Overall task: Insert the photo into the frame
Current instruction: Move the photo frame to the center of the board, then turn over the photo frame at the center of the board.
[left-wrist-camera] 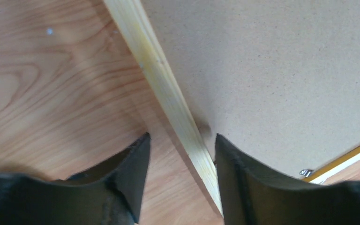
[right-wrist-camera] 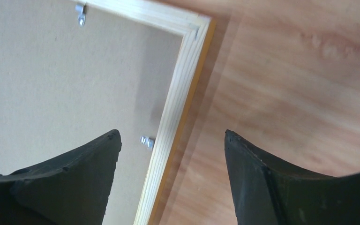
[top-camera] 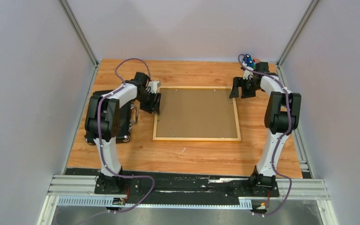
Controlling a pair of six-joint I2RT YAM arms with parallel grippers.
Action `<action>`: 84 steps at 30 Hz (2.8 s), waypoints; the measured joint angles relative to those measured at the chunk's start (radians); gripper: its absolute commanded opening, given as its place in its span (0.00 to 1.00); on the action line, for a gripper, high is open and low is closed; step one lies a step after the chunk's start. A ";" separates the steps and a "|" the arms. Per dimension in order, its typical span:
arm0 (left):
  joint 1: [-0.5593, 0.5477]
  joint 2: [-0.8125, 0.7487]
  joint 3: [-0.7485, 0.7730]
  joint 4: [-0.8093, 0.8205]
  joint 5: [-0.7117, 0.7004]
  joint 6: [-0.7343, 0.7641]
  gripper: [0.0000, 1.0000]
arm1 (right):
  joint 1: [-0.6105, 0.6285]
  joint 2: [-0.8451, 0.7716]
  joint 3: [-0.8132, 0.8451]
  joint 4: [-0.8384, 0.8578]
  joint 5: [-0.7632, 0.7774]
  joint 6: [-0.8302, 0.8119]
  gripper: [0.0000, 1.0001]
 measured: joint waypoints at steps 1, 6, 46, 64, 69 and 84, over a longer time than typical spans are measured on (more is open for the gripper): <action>-0.001 -0.005 0.001 0.002 -0.018 0.002 0.70 | 0.000 -0.026 -0.028 0.006 0.003 -0.008 0.82; 0.002 -0.048 0.001 0.002 -0.113 0.011 0.83 | -0.001 -0.235 -0.200 0.039 0.009 -0.059 0.86; 0.007 -0.409 -0.173 0.013 -0.175 0.123 0.90 | 0.710 -0.777 -0.889 0.142 0.220 -0.454 0.63; 0.007 -0.409 -0.173 0.011 -0.178 0.135 0.90 | 0.785 -0.692 -0.901 0.216 0.332 -0.467 0.29; 0.007 -0.409 -0.173 0.010 -0.179 0.138 0.90 | 0.811 -0.693 -0.904 0.215 0.362 -0.467 0.19; 0.008 -0.445 -0.204 -0.022 -0.090 0.223 0.99 | 0.818 -0.692 -0.849 0.134 0.332 -0.455 0.00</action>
